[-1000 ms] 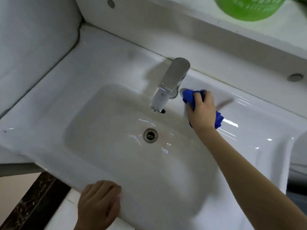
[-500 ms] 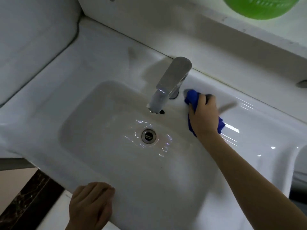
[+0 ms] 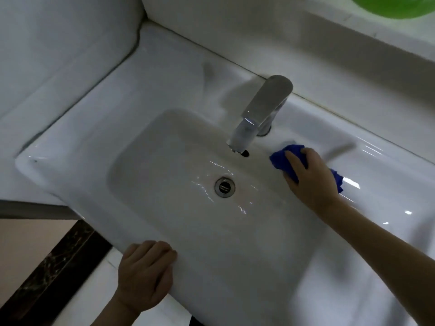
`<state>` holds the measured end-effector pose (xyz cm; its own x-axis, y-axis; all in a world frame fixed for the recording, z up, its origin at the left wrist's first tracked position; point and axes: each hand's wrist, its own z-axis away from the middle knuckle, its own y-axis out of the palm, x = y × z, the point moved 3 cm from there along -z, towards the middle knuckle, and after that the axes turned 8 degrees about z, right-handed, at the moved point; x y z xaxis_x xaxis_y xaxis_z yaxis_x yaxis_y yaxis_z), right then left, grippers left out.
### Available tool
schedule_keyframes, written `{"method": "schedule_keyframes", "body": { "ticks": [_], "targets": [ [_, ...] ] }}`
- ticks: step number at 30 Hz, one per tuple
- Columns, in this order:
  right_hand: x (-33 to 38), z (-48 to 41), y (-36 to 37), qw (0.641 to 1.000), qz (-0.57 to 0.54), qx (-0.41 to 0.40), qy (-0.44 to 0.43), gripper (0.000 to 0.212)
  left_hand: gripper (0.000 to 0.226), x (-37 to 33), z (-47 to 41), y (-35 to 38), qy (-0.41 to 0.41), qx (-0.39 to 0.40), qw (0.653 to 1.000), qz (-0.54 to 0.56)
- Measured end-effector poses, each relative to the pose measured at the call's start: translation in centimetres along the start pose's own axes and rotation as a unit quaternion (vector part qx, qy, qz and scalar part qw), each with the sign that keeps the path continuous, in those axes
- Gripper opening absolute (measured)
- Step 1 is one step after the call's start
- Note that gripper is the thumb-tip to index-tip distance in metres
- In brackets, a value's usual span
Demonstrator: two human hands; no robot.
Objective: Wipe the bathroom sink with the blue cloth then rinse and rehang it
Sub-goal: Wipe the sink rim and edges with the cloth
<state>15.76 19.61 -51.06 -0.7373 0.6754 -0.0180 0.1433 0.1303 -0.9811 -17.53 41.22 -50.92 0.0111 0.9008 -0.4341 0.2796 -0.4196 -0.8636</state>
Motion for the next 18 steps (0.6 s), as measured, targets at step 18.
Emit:
{"method": "schedule_keyframes", "body": {
  "ticks": [18],
  "targets": [
    [-0.2, -4.3, -1.2, 0.990, -0.094, 0.014, 0.109, 0.034, 0.035, 0.0, 0.2, 0.1, 0.001, -0.009, 1.000, -0.007]
  ]
}}
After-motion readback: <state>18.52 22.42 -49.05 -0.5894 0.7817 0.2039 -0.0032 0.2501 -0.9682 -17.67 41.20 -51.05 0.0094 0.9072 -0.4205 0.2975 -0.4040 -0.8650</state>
